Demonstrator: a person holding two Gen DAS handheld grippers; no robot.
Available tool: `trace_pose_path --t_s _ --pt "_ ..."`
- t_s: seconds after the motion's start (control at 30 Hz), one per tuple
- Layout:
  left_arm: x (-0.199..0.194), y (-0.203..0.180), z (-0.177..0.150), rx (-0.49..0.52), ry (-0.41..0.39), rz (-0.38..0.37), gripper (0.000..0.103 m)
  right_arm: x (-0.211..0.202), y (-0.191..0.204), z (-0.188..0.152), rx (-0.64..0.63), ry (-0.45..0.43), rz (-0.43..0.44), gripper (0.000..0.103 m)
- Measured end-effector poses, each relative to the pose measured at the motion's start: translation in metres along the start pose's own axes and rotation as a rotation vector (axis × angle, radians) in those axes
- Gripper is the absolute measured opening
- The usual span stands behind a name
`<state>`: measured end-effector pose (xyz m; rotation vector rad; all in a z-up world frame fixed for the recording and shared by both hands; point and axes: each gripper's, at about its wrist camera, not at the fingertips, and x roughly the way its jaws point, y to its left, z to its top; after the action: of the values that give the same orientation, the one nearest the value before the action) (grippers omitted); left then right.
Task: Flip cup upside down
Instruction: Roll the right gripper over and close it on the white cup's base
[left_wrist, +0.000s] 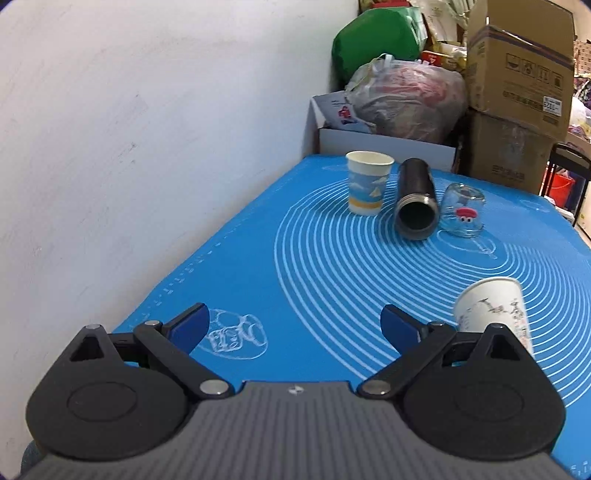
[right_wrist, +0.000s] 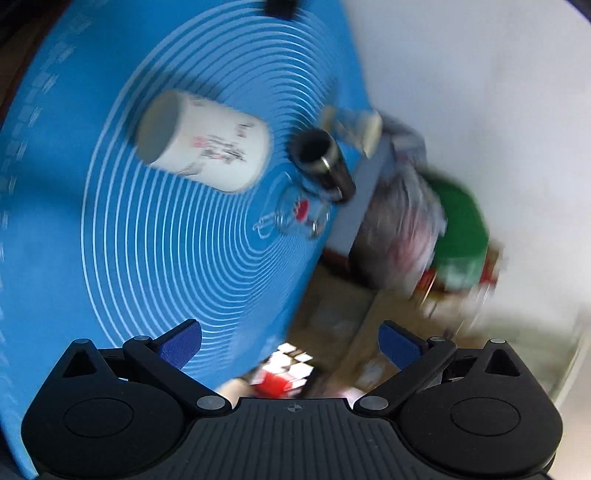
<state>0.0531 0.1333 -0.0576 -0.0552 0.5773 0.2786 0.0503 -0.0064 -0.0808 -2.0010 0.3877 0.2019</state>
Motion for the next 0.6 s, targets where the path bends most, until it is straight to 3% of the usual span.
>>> trace_pose_path --t_s 0.33,0.6 --pt "0.010 0.009 -0.009 -0.016 0.017 -0.002 0.098 0.014 0.021 0.019 -0.505 -0.097 -0.176 0.103" --pt "0.015 0.018 -0.015 -0.035 0.022 0.003 0.098 0.020 0.046 0.014 -0.861 -0.207 -0.164 0.103"
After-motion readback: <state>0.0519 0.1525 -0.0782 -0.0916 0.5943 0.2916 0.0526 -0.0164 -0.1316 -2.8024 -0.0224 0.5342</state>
